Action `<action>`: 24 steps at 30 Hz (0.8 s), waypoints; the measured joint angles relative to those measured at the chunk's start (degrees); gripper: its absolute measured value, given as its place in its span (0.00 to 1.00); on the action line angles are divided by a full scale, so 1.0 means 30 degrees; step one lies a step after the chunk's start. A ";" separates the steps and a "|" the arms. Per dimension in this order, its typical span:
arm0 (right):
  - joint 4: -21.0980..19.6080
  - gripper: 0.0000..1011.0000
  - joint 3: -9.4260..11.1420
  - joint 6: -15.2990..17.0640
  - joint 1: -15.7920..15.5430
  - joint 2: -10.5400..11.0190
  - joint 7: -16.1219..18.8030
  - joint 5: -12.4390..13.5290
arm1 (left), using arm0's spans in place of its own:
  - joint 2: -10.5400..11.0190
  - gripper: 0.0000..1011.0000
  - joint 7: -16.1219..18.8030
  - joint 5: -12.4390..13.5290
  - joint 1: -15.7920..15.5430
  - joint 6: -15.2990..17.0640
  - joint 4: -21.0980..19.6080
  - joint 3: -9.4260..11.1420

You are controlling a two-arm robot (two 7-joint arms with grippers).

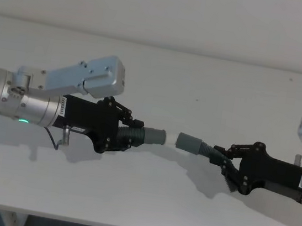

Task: Use both hands to pick up one end of the pipe from the table, align the ends, and insert them.

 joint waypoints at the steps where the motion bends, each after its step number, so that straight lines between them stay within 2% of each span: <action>1: 0.0036 0.13 -0.0036 0.0049 0.0060 -0.0043 -0.0016 0.0000 | 0.0000 0.33 -0.0015 -0.0016 -0.0012 -0.0015 0.0015 0.0009; 24: 0.0123 0.13 -0.0319 0.0145 0.0527 -0.0210 0.0516 0.0558 | -0.0218 0.33 -0.0326 -0.0212 -0.0411 -0.0376 0.0753 0.0358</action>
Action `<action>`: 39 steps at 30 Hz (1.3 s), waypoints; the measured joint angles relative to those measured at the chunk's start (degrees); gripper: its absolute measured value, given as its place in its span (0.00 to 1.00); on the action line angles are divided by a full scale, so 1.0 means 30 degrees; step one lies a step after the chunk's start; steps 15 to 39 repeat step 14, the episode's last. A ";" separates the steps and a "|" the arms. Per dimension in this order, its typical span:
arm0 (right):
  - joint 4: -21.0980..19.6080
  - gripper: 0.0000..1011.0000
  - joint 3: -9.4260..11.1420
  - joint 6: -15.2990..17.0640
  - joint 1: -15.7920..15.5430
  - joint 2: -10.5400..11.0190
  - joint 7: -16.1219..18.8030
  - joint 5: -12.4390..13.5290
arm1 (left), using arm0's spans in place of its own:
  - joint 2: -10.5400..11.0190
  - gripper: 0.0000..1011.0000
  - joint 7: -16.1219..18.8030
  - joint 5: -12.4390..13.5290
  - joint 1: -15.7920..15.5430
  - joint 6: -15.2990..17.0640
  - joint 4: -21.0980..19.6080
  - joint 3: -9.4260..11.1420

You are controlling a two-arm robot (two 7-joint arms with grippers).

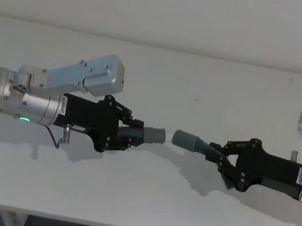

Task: Use both hands to pick up one end of the pipe from the table, align the ends, and insert them.

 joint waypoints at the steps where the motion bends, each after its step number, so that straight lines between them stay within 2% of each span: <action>1: -0.0002 0.13 -0.0005 -0.0003 0.0005 -0.0001 0.0011 0.0017 | -0.0006 0.33 -0.0004 -0.0001 -0.0004 -0.0002 0.0013 0.0007; 39: -0.0040 0.13 -0.0043 -0.0047 0.0061 0.0000 0.0160 0.0164 | -0.0069 0.33 -0.0037 -0.0016 -0.0069 -0.0046 0.0142 0.0082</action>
